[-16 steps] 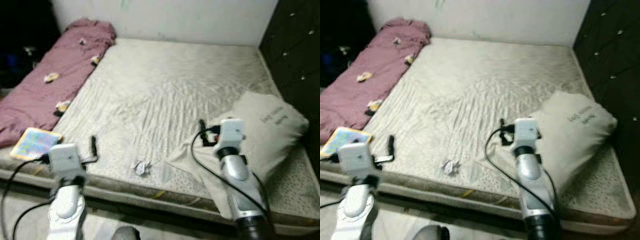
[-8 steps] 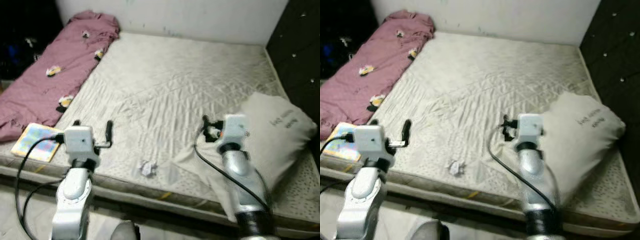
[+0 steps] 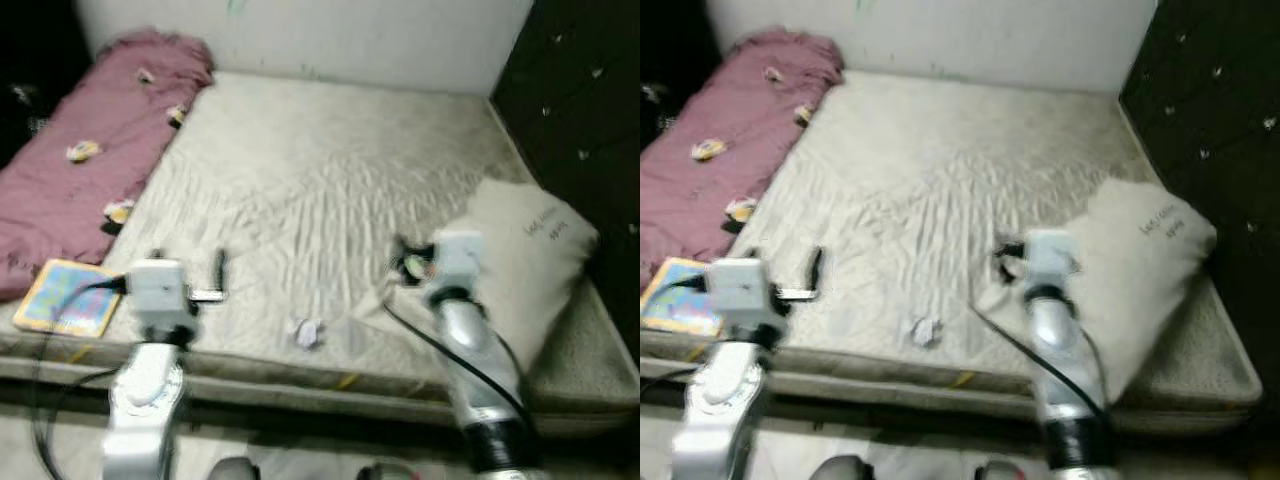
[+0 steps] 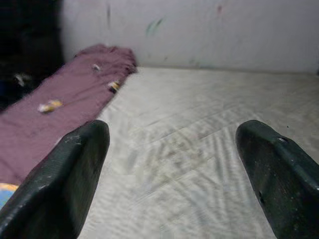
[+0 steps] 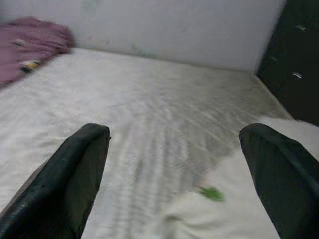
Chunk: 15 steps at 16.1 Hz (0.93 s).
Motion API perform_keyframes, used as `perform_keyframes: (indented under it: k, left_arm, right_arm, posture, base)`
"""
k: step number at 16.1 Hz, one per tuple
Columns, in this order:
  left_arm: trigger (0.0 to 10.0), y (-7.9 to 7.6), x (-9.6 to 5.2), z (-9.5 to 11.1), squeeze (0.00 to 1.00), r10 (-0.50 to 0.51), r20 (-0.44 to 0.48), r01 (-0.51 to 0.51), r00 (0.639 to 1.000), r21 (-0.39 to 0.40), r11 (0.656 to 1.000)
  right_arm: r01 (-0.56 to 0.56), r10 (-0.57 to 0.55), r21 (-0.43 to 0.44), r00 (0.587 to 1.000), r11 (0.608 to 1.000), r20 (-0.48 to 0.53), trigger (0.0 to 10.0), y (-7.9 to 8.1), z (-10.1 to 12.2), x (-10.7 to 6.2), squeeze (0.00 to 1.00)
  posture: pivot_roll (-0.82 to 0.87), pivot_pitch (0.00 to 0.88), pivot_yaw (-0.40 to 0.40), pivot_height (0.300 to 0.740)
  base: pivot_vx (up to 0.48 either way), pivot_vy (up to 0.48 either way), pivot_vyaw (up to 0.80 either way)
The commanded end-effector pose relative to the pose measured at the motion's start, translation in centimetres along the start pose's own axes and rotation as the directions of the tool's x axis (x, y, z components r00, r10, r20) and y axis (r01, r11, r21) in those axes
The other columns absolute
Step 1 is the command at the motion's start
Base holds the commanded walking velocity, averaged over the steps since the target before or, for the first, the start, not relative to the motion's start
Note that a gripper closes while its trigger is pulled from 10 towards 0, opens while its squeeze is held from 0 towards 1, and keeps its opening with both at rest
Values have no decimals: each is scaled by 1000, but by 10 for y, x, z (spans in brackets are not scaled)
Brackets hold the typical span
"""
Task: Clean up the room
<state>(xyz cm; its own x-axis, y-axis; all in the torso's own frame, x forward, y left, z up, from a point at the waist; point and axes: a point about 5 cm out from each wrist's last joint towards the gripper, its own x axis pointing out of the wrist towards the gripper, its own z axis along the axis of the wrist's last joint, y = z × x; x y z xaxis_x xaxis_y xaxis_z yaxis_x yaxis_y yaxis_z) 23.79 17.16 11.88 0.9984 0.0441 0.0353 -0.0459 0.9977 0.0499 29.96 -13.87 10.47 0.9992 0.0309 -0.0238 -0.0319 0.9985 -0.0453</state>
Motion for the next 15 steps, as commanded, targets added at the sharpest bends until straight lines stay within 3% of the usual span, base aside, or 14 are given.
perform_keyframes:
  k: [1,9,15]
  left_arm:
    - [10000,-8,2,5,0,-32,23,32,999,-8,999]
    - [10000,-5,-2,4,0,-16,7,16,1000,-35,999]
    - [10000,-1,-1,5,0,-9,17,10,1000,-31,999]
  right_arm:
    - [27,-27,-13,1000,1000,0,10000,-11,2,1,0]
    - [16,-16,0,1000,1000,-8,10000,-8,1,1,0]
    - [11,-11,3,1000,1000,-12,10000,-8,0,3,0]
  posture:
    - [78,70,-46,740]
    - [77,72,-42,740]
    - [78,66,-43,740]
  base:
    - [0,480,0]
    - [0,0,-116]
    - [0,0,-731]
